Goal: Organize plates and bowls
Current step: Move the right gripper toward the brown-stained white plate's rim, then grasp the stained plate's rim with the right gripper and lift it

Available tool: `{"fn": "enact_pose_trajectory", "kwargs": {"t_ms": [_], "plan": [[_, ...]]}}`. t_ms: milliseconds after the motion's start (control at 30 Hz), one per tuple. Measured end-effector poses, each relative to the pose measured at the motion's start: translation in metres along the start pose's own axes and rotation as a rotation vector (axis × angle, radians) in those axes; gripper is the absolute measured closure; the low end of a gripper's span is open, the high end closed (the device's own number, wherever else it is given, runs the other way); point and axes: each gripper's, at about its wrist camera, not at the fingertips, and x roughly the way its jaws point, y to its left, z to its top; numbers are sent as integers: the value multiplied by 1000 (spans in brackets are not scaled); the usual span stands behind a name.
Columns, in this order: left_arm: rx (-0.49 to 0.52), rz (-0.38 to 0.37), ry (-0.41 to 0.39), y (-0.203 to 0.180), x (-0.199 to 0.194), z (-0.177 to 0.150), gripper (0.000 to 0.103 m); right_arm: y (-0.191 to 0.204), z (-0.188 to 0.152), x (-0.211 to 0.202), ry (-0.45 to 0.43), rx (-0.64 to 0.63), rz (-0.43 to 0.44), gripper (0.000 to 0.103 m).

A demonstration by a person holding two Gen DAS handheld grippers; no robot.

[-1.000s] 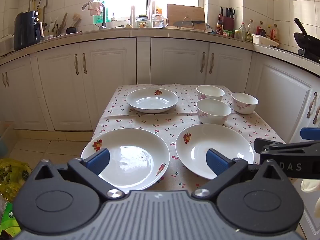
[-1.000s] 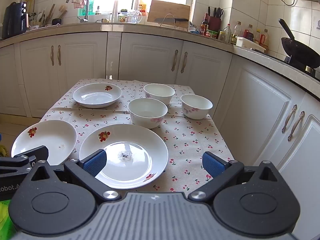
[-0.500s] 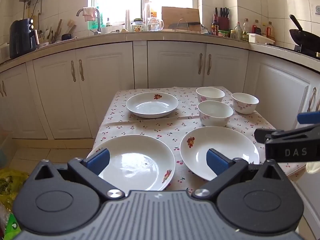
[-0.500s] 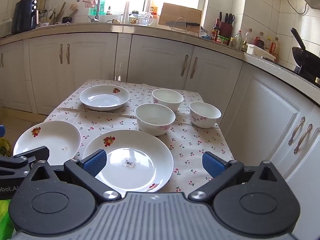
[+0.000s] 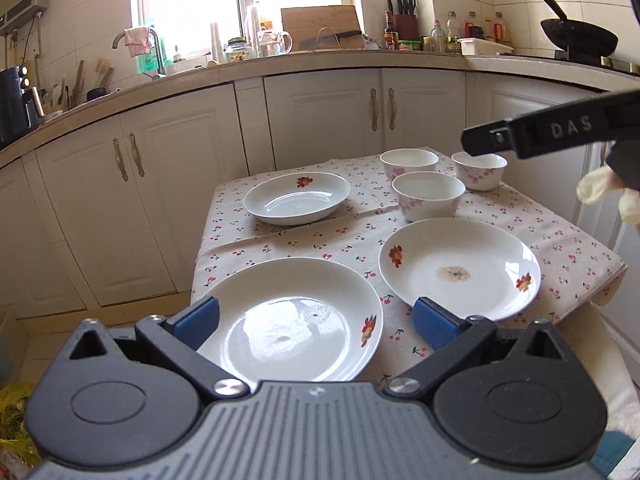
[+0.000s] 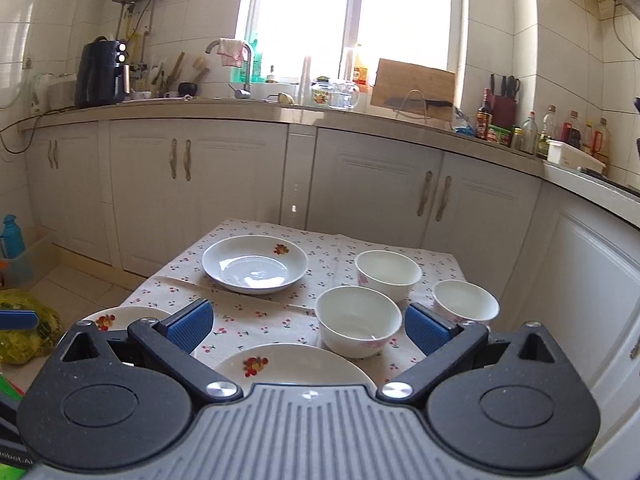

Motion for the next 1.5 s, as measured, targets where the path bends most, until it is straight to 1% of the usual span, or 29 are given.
{"fn": "enact_pose_trajectory", "kwargs": {"t_ms": [100, 200, 267, 333, 400, 467, 533, 567, 700, 833, 933, 1100, 1267, 1333, 1500], "plan": [[-17, -29, 7, 10, 1, -10, 1, 7, 0, 21, 60, -1, 89, 0], [-45, -31, 42, 22, 5, -20, 1, 14, -2, 38, 97, 11, 168, 0], [-67, -36, 85, 32, 10, -26, 1, 18, -4, 46, 108, 20, 220, 0], [-93, -60, 116, 43, 15, -34, 1, 22, -3, 56, 123, 22, 257, 0], [-112, -102, 131, 52, 17, -42, 1, 24, -2, 65, 146, 31, 295, 0], [-101, -113, 148, 57, 22, -49, 1, 28, 0, 76, 177, 42, 324, 0], [-75, -103, 155, 59, 27, -54, 1, 32, 1, 84, 195, 32, 365, 0], [-66, -93, 158, 60, 30, -56, 1, 36, 1, 88, 201, 17, 368, 0], [-57, -118, 170, 69, 40, -62, 1, 50, -1, 103, 237, -63, 379, 0], [-25, -129, 179, 75, 50, -63, 1, 60, -4, 121, 292, -91, 418, 0], [-9, -156, 178, 79, 55, -62, 2, 66, -6, 136, 323, -122, 442, 0], [39, -206, 191, 81, 65, -58, 2, 70, -4, 159, 371, -133, 479, 0], [62, -247, 201, 85, 72, -54, 3, 72, -4, 184, 436, -120, 529, 0], [73, -257, 206, 85, 74, -54, 4, 74, -5, 192, 460, -130, 538, 3], [88, -292, 217, 86, 76, -52, 6, 76, -5, 208, 514, -125, 572, 17]]}}
